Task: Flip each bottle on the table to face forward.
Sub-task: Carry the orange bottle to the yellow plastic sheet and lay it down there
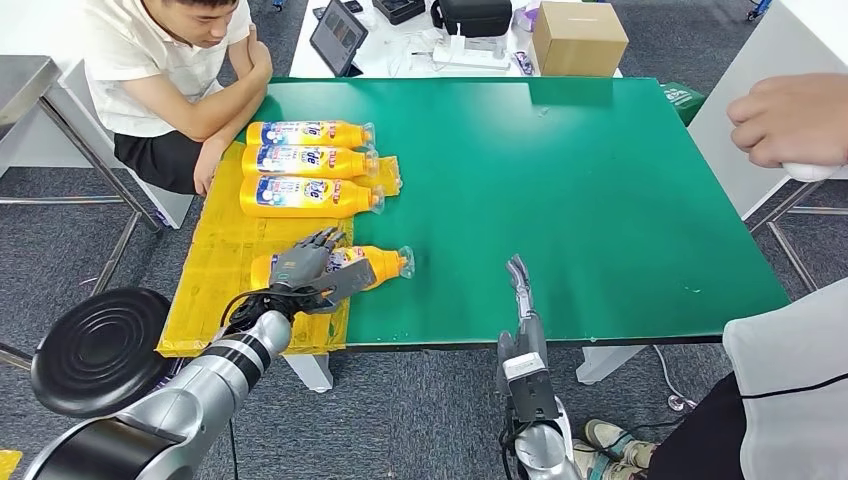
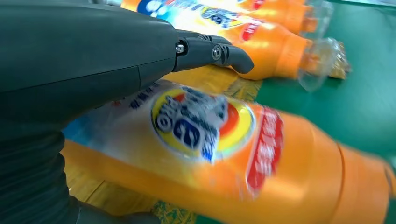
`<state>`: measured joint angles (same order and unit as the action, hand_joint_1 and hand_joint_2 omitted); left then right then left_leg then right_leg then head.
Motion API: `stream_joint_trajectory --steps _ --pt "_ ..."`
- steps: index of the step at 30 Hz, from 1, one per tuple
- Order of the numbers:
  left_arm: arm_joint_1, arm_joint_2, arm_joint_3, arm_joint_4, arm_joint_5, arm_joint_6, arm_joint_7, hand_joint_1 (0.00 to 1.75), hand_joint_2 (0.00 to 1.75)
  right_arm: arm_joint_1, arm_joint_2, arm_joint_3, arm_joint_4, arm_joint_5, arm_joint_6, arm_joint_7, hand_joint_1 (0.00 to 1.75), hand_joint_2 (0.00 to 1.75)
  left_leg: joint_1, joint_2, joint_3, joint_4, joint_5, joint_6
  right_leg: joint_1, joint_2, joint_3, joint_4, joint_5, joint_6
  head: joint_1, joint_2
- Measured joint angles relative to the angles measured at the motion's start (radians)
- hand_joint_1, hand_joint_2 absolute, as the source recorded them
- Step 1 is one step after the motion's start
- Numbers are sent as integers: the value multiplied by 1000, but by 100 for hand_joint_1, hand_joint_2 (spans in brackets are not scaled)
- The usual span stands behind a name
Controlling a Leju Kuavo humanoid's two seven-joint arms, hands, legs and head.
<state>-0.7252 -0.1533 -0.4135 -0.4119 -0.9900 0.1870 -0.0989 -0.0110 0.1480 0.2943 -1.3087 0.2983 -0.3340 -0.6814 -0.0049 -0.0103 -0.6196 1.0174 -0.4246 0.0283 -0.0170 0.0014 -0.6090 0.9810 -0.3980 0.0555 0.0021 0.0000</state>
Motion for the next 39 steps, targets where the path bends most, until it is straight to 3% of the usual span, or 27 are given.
stream_joint_trajectory --steps 14,18,22,27,31,32,34,36,38,39 --pt "11 -11 -79 -10 -55 15 37 0 175 -7 0 -20 20 -2 -2 -12 0 0 0 0 0 0 0 0 0 0 0 0 0 0 0 0" --pt "30 -12 -81 -40 -34 90 17 0 175 -6 1 -26 20 0 -10 -13 0 0 0 0 0 0 0 0 0 0 0 0 0 0 0 0" --pt "126 -6 -72 -191 61 185 -48 0 175 11 4 -38 8 -29 -14 -15 0 0 0 0 0 0 0 0 0 0 0 0 0 0 0 0" --pt "329 15 -44 -533 429 156 -208 0 175 58 5 -56 -89 -187 31 -16 0 0 0 1 -1 0 -1 -1 0 0 -1 0 -1 0 0 0" --pt "462 43 -32 -797 646 140 -277 0 175 82 9 -62 -200 -200 -55 -18 0 175 0 0 -2 0 -1 -1 0 0 -2 0 -1 0 0 0" --pt "488 49 -31 -852 691 129 -286 0 175 83 9 -60 -218 -191 -86 -19 0 175 0 0 -2 0 -1 -1 0 0 -2 -1 -1 0 0 0" --pt "528 60 -29 -946 762 99 -294 0 175 84 8 -50 -241 -178 -131 -19 0 87 0 0 -1 0 -1 -1 0 0 -2 -1 -1 0 0 0" --pt "553 68 -28 -1013 790 83 -297 0 175 84 7 -41 -257 -173 -148 -19 0 87 0 0 -1 0 -1 0 0 0 -1 -1 -1 -1 0 0" --pt "572 73 -27 -1057 799 77 -300 0 175 82 7 -37 -265 -167 -154 -19 0 175 0 0 -1 0 -1 0 0 0 -1 -1 -1 -1 0 0" --pt "581 75 -27 -1074 808 72 -303 0 175 79 7 -34 -264 -162 -156 -19 0 175 0 0 -1 0 -1 0 0 0 -1 0 -1 0 0 0"
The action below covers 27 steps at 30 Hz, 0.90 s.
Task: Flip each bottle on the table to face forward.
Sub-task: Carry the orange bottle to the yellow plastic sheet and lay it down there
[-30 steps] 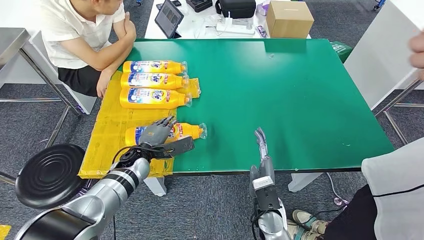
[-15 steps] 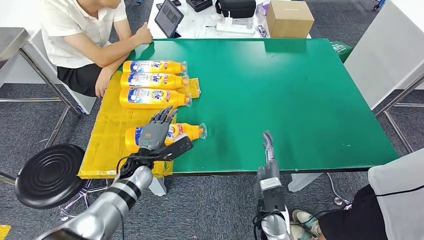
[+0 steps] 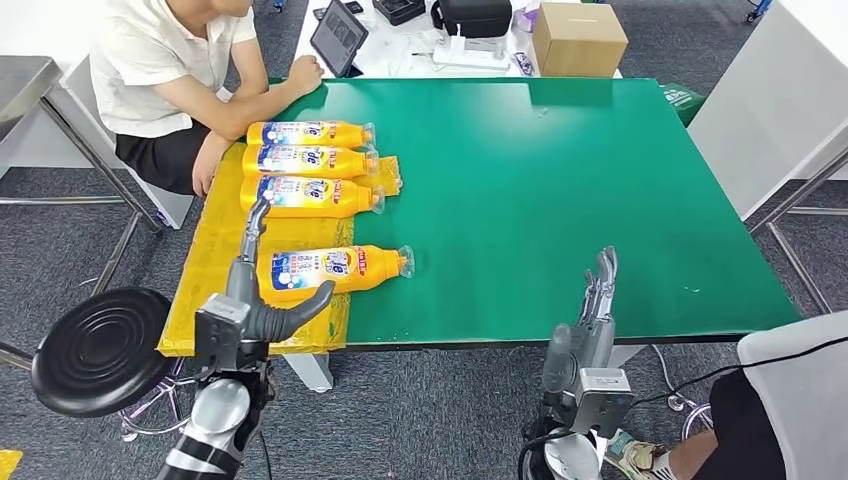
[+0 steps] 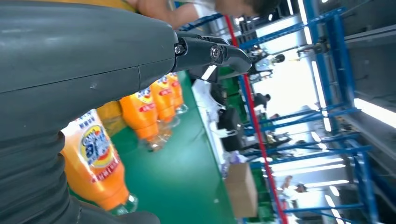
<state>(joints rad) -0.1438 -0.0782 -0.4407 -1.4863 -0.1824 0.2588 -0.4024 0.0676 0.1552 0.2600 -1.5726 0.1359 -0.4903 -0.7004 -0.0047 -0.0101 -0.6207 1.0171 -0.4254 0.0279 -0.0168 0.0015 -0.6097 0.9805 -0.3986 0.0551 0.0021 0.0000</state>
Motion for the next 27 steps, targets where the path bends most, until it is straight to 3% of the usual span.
stream_joint_trajectory --steps 9,15,20,22,25,26,27 --pt "13 -8 -12 -25 105 -53 -24 0 175 -99 15 22 89 30 -7 0 0 175 0 0 1 0 1 0 0 0 0 0 0 0 0 0" --pt "-12 -46 -87 51 142 -79 -29 0 175 -125 16 30 124 48 -26 1 0 175 0 0 0 0 1 0 0 0 0 0 0 0 0 0" --pt "-34 -85 -150 132 204 -83 -64 0 175 -125 16 43 133 46 -61 1 0 175 -2 1 3 -3 -1 15 -6 0 0 -4 2 9 -1 0" --pt "-47 -98 -165 156 219 -70 -78 0 175 -125 16 46 135 39 -66 0 0 175 7 2 12 -17 7 21 -5 0 -21 41 -21 6 2 0" --pt "-64 -108 -171 197 250 -47 -74 0 175 -124 15 47 144 30 -70 0 0 175 12 3 15 -21 10 24 -8 0 -118 237 -100 1 8 0" --pt "-66 -110 -170 210 259 -39 -69 0 175 -123 14 47 149 29 -72 0 0 175 13 3 15 -21 10 23 -10 0 -144 286 -114 5 8 0" --pt "-67 -111 -169 223 265 -31 -65 0 175 -122 13 47 153 29 -74 0 0 175 15 3 14 -21 9 20 -13 -1 -149 297 -114 13 8 0"
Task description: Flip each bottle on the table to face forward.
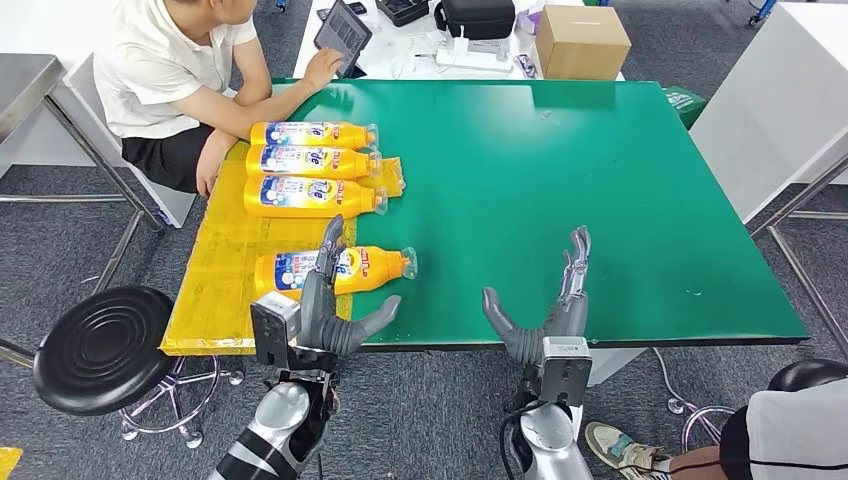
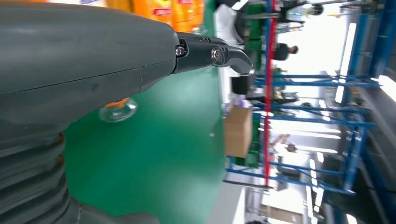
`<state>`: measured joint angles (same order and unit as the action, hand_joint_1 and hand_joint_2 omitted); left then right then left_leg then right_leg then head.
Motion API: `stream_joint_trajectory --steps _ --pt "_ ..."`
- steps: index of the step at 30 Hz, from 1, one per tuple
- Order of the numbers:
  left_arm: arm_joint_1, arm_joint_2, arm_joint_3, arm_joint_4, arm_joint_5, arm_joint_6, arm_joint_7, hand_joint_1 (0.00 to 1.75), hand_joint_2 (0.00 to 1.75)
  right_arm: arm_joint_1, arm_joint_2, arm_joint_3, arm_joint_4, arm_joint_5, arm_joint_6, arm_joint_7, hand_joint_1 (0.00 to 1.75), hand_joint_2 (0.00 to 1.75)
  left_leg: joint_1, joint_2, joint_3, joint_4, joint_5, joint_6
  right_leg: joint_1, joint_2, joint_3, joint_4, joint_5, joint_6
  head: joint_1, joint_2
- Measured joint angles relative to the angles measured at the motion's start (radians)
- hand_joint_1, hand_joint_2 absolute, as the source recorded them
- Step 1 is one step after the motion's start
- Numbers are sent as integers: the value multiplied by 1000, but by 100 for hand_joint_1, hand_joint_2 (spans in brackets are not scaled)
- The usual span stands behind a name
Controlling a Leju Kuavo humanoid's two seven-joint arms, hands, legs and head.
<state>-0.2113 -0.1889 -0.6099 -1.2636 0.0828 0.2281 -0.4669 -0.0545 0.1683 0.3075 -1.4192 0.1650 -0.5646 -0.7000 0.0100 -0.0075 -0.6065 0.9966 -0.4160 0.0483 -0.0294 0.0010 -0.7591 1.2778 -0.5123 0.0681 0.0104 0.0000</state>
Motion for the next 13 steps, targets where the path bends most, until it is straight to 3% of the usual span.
stream_joint_trajectory --steps 1,3,4,5,8,10,12,13 --pt "-2 -1 0 11 3 10 2 0 175 0 0 0 4 0 -2 0 0 175 3 -1 0 1 -1 -4 -4 0 17 -34 16 12 0 0" --pt "-10 -6 2 32 4 41 4 0 175 -1 -1 1 9 -1 -12 0 0 175 6 -4 -1 8 -5 -19 -12 -3 95 -178 65 36 3 0" --pt "-15 -8 3 42 4 61 4 0 175 -2 0 3 12 -1 -19 0 0 175 6 -5 -2 12 -9 -29 -14 -2 128 -237 83 36 5 0" --pt "-19 -11 6 51 4 78 4 0 175 -2 0 6 14 -1 -25 0 0 175 4 -5 -2 14 -11 -38 -13 0 148 -271 92 29 5 0" --pt "-25 -17 12 70 3 104 3 0 175 -2 2 9 20 -1 -35 1 0 175 6 -4 0 13 -12 -56 -8 4 153 -276 96 -10 0 0" --pt "-28 -19 14 78 2 109 3 0 175 -2 4 11 22 -1 -37 1 0 175 10 1 -14 49 -38 -65 -11 4 156 -277 96 -27 -3 0" --pt "-32 -20 16 86 2 110 2 0 87 -3 5 14 24 -1 -37 1 0 175 11 3 -68 168 -102 -68 -9 4 159 -277 93 -37 -6 0" --pt "-33 -20 16 87 2 110 2 0 58 -3 5 15 24 -1 -38 1 0 175 11 3 -86 207 -121 -69 -8 3 160 -277 92 -39 -7 0"
